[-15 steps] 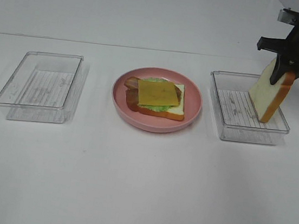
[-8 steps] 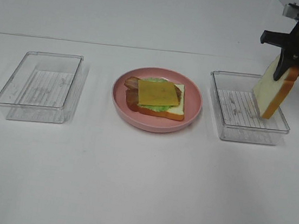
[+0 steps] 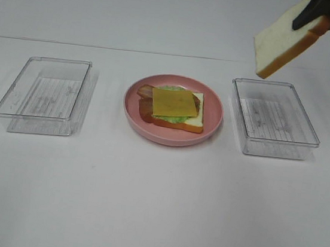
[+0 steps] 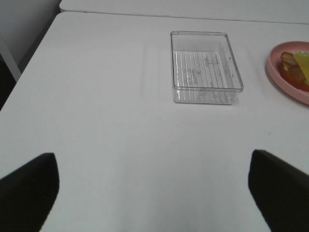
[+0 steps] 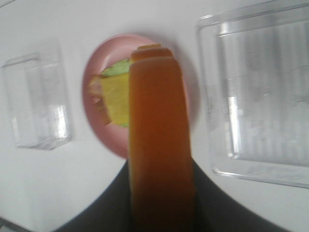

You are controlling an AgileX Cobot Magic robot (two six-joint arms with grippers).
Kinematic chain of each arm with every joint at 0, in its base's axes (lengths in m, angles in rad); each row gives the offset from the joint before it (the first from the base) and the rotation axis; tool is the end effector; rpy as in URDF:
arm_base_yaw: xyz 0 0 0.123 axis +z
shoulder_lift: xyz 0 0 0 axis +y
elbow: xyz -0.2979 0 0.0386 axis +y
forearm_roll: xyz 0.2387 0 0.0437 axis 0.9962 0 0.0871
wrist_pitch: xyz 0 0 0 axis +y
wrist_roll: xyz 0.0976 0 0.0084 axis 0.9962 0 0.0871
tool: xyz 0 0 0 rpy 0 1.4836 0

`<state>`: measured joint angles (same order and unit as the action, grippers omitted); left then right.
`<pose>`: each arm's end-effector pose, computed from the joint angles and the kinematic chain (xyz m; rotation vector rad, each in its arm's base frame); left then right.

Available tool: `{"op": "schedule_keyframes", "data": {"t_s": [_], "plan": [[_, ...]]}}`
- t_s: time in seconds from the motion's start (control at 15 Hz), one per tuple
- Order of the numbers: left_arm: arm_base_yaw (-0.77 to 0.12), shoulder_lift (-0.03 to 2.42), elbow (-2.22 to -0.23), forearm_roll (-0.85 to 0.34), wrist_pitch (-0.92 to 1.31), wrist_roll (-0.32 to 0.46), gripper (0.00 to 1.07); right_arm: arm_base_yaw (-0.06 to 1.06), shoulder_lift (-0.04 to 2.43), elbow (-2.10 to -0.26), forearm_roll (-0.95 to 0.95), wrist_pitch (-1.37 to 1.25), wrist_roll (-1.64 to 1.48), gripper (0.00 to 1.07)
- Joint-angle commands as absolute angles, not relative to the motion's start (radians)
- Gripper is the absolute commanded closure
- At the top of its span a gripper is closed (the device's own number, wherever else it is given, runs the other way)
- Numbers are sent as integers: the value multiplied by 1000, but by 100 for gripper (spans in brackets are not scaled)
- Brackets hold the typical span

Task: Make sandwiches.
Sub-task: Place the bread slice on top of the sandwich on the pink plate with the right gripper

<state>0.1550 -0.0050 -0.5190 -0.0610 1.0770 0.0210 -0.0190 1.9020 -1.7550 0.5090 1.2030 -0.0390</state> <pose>-0.0248 -0.0092 0.2734 -0.1320 2.0310 0.0377 0.4069 0.0368 0.3186 0.1256 2.7405 0.6920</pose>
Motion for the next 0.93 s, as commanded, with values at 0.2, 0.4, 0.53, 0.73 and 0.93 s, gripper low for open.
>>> {"op": "schedule_keyframes", "data": {"t_s": [0.2, 0.4, 0.53, 0.73, 0.93], "plan": [[157, -26, -517, -71, 1071, 17, 7, 58, 1858, -1615, 685, 1066, -142, 107], [157, -26, -517, -71, 1071, 17, 7, 205, 1926, -1614, 683, 962, -147, 107], [157, -26, -517, -71, 1071, 17, 7, 310, 1996, -1614, 684, 864, -152, 107], [157, -26, -517, -71, 1071, 17, 7, 341, 2064, -1626, 739, 752, -152, 107], [157, -26, -517, -71, 1071, 17, 7, 336, 2153, -1672, 756, 758, -153, 107]]}}
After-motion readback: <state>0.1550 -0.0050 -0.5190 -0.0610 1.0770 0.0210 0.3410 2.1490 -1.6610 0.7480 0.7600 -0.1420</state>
